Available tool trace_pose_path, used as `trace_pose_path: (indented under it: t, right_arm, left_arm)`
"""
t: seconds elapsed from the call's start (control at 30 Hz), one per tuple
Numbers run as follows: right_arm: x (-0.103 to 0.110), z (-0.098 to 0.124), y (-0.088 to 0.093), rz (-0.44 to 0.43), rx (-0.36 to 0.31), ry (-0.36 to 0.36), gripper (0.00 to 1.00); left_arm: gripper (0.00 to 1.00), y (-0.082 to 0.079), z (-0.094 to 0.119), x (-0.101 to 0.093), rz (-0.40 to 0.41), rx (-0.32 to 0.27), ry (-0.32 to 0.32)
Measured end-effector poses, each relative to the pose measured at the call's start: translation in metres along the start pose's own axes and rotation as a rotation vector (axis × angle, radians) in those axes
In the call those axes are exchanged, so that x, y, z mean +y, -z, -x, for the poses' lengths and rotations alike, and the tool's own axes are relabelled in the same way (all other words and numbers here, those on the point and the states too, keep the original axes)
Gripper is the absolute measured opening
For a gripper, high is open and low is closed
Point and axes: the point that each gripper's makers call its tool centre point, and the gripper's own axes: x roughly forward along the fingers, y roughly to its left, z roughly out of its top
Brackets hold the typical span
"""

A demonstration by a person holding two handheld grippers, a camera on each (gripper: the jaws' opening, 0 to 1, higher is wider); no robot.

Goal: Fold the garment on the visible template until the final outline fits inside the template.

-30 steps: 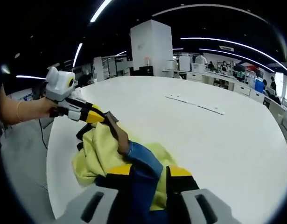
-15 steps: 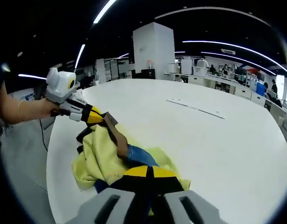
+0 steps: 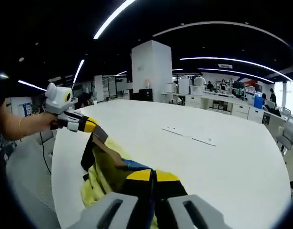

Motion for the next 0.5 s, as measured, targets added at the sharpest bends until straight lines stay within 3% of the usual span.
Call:
trace_pose_path:
  t: [0.2, 0.37, 0.5]
  right_arm:
    - [-0.019, 0.005, -0.032, 0.038, -0.055, 0.05, 0.0]
    - [-0.043, -0.009, -0.046, 0.025, -0.062, 0.083, 0.0]
    - [-0.065, -0.031, -0.046, -0.004, -0.053, 0.11, 0.0]
  left_arm:
    - [0.0, -0.038, -0.003, 0.003, -0.012, -0.063, 0.015]
    - [0.0, -0.049, -0.024, 0.009, -0.018, -0.054, 0.028]
    - [0.0, -0.053, -0.048, 0.017, -0.015, -0.05, 0.027]
